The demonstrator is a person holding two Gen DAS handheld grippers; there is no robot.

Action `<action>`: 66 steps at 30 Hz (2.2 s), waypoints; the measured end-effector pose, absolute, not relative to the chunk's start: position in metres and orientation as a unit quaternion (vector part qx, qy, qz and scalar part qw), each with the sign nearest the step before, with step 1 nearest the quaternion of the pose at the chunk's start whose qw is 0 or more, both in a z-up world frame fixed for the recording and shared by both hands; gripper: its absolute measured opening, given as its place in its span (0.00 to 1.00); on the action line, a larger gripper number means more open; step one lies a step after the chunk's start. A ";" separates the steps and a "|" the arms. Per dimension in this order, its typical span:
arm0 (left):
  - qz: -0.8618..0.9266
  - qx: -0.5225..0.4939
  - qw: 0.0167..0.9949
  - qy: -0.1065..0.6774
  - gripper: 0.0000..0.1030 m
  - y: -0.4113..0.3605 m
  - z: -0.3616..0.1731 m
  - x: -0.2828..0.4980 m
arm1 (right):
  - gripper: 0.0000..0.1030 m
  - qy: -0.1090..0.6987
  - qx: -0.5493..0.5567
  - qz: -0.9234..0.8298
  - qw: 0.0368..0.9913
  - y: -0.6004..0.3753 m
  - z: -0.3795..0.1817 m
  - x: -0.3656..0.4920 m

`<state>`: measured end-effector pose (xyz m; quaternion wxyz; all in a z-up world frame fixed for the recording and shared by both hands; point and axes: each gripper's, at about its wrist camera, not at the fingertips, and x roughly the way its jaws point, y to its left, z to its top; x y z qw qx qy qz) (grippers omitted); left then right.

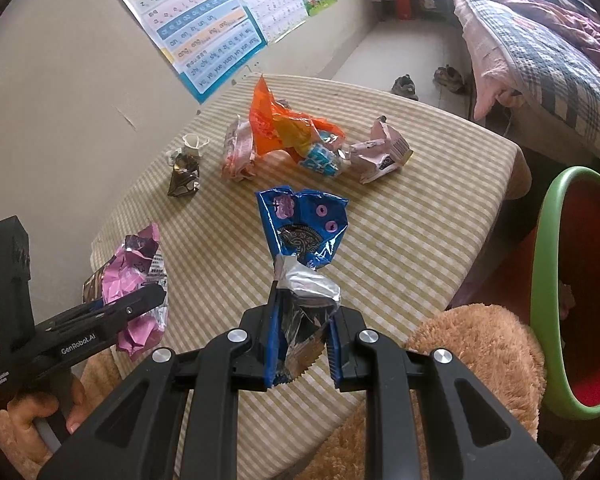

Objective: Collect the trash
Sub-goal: 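Lift and carry the purple bag and blue wrapper toward the bin with both grippers, then open both grippers over the bin to drop both wrappers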

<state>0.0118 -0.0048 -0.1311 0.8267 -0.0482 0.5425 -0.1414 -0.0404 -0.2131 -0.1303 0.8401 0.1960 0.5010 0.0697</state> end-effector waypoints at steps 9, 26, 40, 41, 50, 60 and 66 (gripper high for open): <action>-0.143 -0.051 0.829 0.539 0.51 -0.003 -0.128 0.010 | 0.19 0.496 0.194 0.066 0.844 -0.214 -0.127 -0.042; -0.214 -0.018 0.824 0.525 0.51 -0.065 -0.109 0.001 | 0.19 0.475 0.222 -0.009 0.851 -0.279 -0.119 -0.059; -0.223 0.008 0.818 0.531 0.51 -0.087 -0.111 -0.003 | 0.19 0.466 0.251 -0.023 0.848 -0.303 -0.123 -0.068; -0.224 0.009 0.818 0.530 0.51 -0.090 -0.111 -0.003 | 0.19 0.464 0.251 -0.024 0.849 -0.305 -0.122 -0.069; -0.246 0.022 0.820 0.517 0.51 -0.119 -0.103 -0.004 | 0.19 0.447 0.269 -0.058 0.851 -0.338 -0.120 -0.084; -0.289 0.032 0.813 0.505 0.51 -0.169 -0.092 -0.005 | 0.19 0.431 0.301 -0.108 0.843 -0.382 -0.125 -0.112; -0.325 0.042 0.804 0.497 0.51 -0.209 -0.085 -0.011 | 0.19 0.422 0.318 -0.138 0.838 -0.406 -0.130 -0.130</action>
